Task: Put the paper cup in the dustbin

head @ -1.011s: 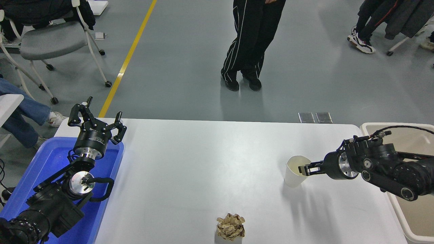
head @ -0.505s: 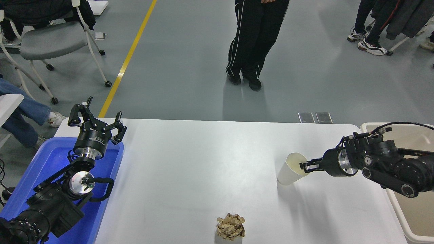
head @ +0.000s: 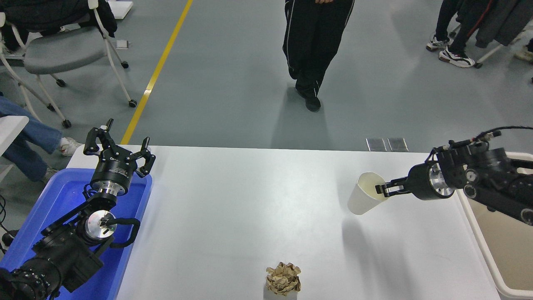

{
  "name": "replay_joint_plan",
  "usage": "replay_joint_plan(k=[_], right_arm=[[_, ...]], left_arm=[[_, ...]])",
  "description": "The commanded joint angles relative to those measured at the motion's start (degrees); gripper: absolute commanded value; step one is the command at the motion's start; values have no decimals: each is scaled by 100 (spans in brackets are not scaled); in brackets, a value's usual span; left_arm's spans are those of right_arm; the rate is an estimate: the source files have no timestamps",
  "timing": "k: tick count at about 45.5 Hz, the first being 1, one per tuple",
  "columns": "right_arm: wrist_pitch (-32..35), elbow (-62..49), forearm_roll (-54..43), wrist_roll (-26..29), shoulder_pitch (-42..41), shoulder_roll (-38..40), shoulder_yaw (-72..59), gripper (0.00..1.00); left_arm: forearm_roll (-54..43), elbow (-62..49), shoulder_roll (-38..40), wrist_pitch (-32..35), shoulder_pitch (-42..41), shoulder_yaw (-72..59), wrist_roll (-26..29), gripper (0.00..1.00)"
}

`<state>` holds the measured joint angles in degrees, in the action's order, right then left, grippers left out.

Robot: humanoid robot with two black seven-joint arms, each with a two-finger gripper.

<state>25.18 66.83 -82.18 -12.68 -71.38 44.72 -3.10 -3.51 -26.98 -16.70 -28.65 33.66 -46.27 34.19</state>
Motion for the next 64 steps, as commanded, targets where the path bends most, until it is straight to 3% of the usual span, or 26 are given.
replay_joint_plan(k=[1, 18, 39, 53, 64], right_arm=[[488, 603, 0, 2, -728, 555, 3, 0], [717, 982, -79, 2, -975, 792, -6, 0], [585, -73, -123, -261, -632, 1108, 38, 0], [-373, -933, 61, -410, 185, 1355, 82, 0], [-821, -2313, 1168, -542, 950, 1030, 82, 0]], left_arm=[[0, 0, 0, 0, 0, 3, 0, 100], [0, 0, 0, 0, 0, 3, 0, 100], [0, 0, 0, 0, 0, 3, 0, 100], [0, 0, 0, 0, 0, 3, 0, 100], [0, 0, 0, 0, 0, 3, 0, 100]])
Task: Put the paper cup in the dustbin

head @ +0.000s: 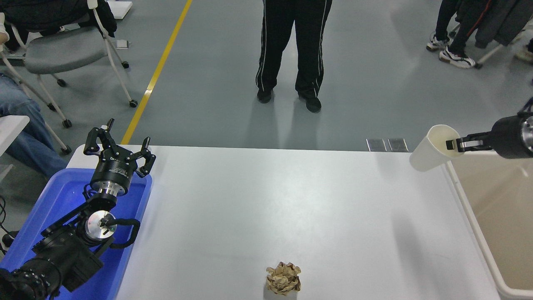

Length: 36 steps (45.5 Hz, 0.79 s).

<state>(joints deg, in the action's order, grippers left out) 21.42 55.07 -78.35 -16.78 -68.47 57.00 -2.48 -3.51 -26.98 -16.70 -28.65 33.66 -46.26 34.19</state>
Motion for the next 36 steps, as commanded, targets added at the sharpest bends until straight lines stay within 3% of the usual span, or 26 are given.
replay_joint_plan(k=[1, 15, 27, 36], right_arm=[[-498, -1270, 882, -159, 712, -259, 19, 0], [-1105, -2386, 2200, -308, 1459, -541, -33, 0], [-1105, -3792, 3070, -282, 1819, -1173, -16, 0], [-1122, -4837, 4730, -247, 2355, -1787, -60, 0]], left_arm=[[-1, 0, 0, 0, 0, -6, 0, 100], [-1, 0, 0, 0, 0, 3, 0, 100], [-1, 0, 0, 0, 0, 3, 0, 100], [-1, 0, 0, 0, 0, -6, 0, 100]])
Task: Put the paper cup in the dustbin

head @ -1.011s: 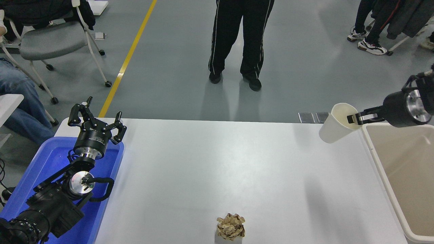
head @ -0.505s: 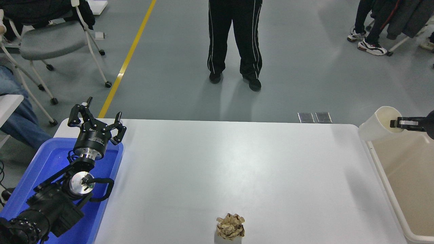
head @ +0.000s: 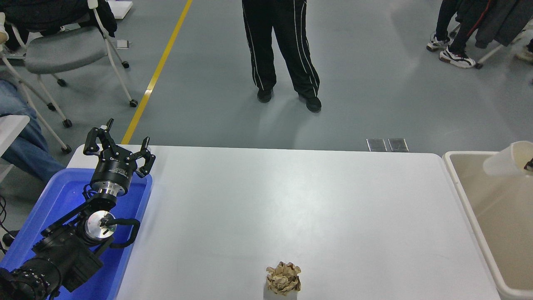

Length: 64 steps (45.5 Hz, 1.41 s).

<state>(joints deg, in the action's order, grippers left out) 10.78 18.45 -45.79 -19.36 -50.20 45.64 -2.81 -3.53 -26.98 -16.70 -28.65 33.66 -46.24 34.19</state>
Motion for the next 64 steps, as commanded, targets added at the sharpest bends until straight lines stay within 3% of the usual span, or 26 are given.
replay_joint_plan(k=[1, 13, 27, 48, 49, 51, 52, 59, 64], right_arm=[[-58, -1282, 1572, 11, 572, -740, -35, 0], [-163, -2328, 2531, 344, 1108, -1540, 52, 0], [-779, -2355, 3858, 951, 1583, -1716, 70, 0], [-1042, -2355, 4070, 1066, 1689, -1883, 246, 0], [-1060, -2355, 4070, 1066, 1689, -1883, 237, 12], [-1112, -2364, 4070, 1066, 1689, -1883, 237, 65], [-1156, -2364, 4070, 1066, 1689, -1883, 237, 80], [-1332, -2355, 4070, 1065, 1689, -1892, 193, 85], [-1350, -2364, 4070, 1057, 1689, -1918, 237, 98]], left_arm=[[1, -1, 0, 0, 0, 1, 0, 100], [1, -1, 0, 0, 0, 1, 0, 100], [1, -1, 0, 0, 0, -8, 0, 100], [1, -1, 0, 0, -9, -8, 0, 100], [1, -1, 0, 0, -9, 1, 0, 100], [1, -1, 0, 0, 0, 1, 0, 100], [1, -1, 0, 0, 0, 1, 0, 100], [1, -1, 0, 0, 0, -8, 0, 100], [1, -1, 0, 0, -9, -8, 0, 100]])
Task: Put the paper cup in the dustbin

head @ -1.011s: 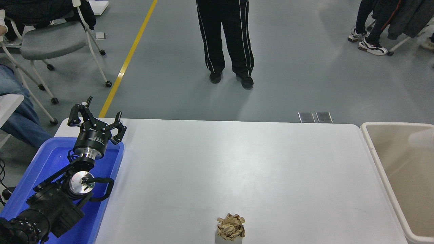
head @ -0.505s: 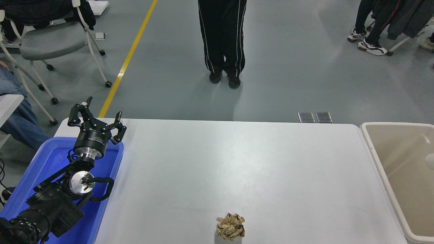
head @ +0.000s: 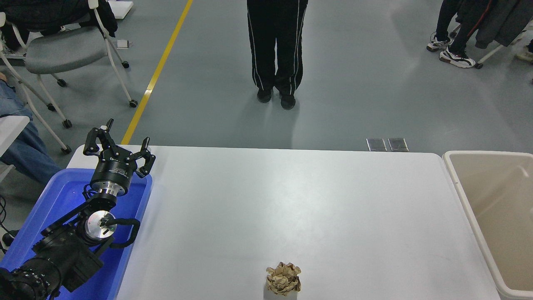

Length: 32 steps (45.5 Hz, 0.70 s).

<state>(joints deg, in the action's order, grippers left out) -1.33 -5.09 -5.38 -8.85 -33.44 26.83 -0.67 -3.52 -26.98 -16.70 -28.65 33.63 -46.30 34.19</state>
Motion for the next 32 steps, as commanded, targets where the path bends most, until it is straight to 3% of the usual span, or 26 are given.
replay_joint_plan(k=[1, 32], right_arm=[[-140, -9, 29, 15, 13, -37, 23, 98], [-430, -18, 29, -3, -75, -28, 32, 100]], left_arm=[[0, 0, 0, 0, -5, -1, 0, 100], [0, 0, 0, 0, 3, -1, 0, 100]])
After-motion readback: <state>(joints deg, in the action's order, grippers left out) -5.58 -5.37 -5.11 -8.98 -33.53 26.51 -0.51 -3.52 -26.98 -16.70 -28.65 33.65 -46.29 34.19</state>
